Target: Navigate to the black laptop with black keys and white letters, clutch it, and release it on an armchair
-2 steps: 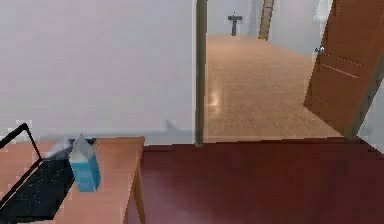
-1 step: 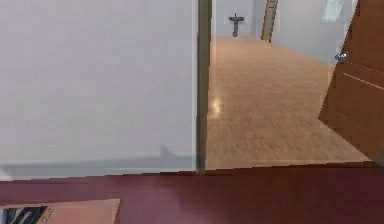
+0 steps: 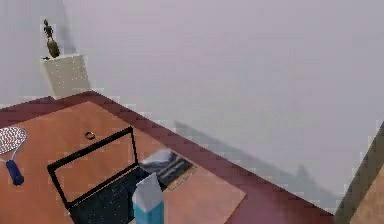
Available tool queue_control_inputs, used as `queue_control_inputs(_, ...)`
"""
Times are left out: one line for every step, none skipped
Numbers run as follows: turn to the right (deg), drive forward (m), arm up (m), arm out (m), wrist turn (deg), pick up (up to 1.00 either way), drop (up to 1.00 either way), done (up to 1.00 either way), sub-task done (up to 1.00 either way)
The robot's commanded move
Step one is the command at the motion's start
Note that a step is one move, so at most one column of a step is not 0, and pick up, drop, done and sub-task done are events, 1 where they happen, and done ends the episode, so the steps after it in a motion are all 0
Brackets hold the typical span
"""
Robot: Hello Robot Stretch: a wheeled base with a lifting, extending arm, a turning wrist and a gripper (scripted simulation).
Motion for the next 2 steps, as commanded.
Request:
queue_control_inputs(-45.0,0.0,0.0,0.0,0.0,0.0,0.0,0.0,0.0)
queue_control_inputs(-45.0,0.0,0.0,0.0,0.0,0.0,0.0,0.0,0.0)
